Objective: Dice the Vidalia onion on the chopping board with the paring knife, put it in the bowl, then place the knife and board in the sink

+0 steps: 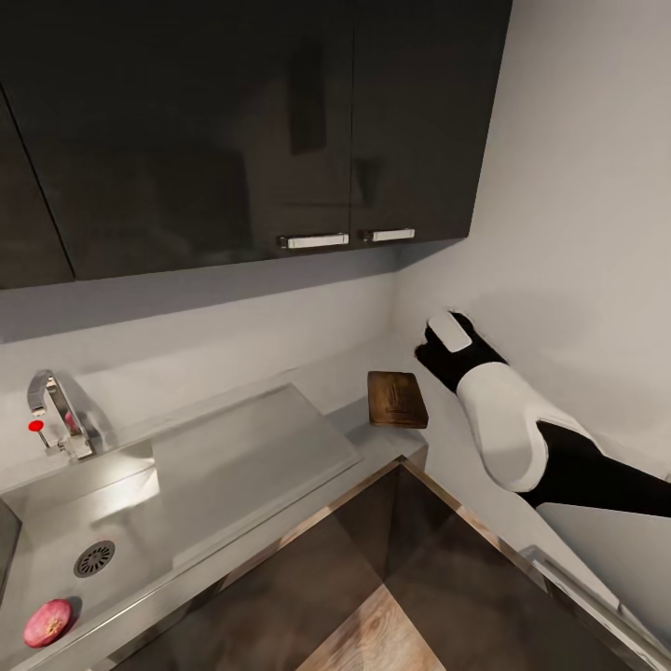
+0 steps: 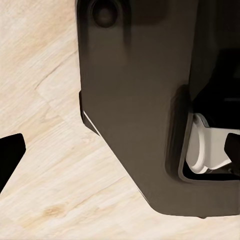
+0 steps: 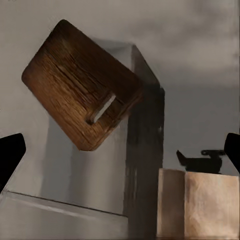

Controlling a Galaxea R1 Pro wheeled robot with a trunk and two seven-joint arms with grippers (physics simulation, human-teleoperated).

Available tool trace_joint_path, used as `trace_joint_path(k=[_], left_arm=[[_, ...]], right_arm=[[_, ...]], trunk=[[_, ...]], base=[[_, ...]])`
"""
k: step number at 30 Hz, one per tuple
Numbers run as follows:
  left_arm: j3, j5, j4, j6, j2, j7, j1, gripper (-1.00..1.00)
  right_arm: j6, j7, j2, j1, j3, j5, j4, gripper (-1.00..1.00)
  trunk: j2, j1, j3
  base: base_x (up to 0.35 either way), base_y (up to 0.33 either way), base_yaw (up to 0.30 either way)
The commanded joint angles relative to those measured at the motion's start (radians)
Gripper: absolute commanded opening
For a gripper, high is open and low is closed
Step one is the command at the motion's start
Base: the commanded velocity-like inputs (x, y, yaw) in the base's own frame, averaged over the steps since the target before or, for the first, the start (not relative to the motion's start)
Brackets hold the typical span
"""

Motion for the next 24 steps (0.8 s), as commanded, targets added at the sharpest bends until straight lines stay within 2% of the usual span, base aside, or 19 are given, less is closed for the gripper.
trace_joint_path(k=[1,5,6,10,11,12,13,14,17,24], left_arm=[[0.000,0.001,-0.002,-0.001,0.000,0.000,0.000,1.00],[0.000,0.001,-0.002,-0.001,0.000,0.000,0.000,1.00],[0.000,0.001,-0.002,-0.001,-0.001,0.000,0.000,1.00],[0.000,0.001,-0.002,-0.001,-0.001,0.000,0.000,1.00],[0.000,0.001,-0.002,-0.001,-0.001,0.000,0.000,1.00],[0.000,0.001,-0.002,-0.001,-0.002,0.000,0.000,1.00],[0.000,0.001,-0.002,-0.001,-0.002,0.000,0.000,1.00],[0.000,0.001,-0.002,-0.001,-0.002,0.000,0.000,1.00],[0.000,0.001,-0.002,-0.001,-0.003,0.000,0.000,1.00],[0.000,0.001,0.000,-0.001,-0.019,0.000,0.000,1.00]], right_arm=[[-0.038,-0.025,0.002,0.000,0.000,-0.035,0.015,1.00],[-0.254,-0.066,0.005,0.000,-0.001,-0.148,0.098,1.00],[-0.278,-0.069,0.006,0.000,-0.001,-0.167,0.106,1.00],[-0.315,-0.102,0.006,0.000,-0.002,-0.279,0.118,1.00],[-0.317,-0.108,0.006,0.000,-0.003,-0.296,0.118,1.00],[-0.319,-0.116,0.006,0.000,-0.003,-0.328,0.119,1.00],[-0.323,-0.122,0.006,0.000,-0.004,-0.380,0.119,1.00],[-0.323,-0.123,0.006,0.000,-0.004,-0.399,0.120,1.00],[-0.324,-0.123,0.006,0.000,-0.004,-0.425,0.120,1.00],[-0.320,-0.107,0.006,-0.001,-0.004,-0.439,0.111,1.00]], trunk=[[-0.002,0.001,-0.002],[-0.002,0.001,-0.002],[-0.002,0.001,-0.002],[-0.002,0.001,-0.002],[-0.002,0.001,-0.002],[-0.002,0.001,-0.002],[-0.002,0.001,-0.002],[-0.002,0.001,-0.002],[-0.002,0.001,-0.002],[-0.002,0.001,-0.002]], base=[[0.000,0.000,0.000],[0.000,0.000,0.000],[0.000,0.000,0.000],[0.000,0.000,0.000],[0.000,0.000,0.000],[0.000,0.000,0.000],[0.000,0.000,0.000],[0.000,0.000,0.000],[0.000,0.000,0.000],[0.000,0.000,0.000]])
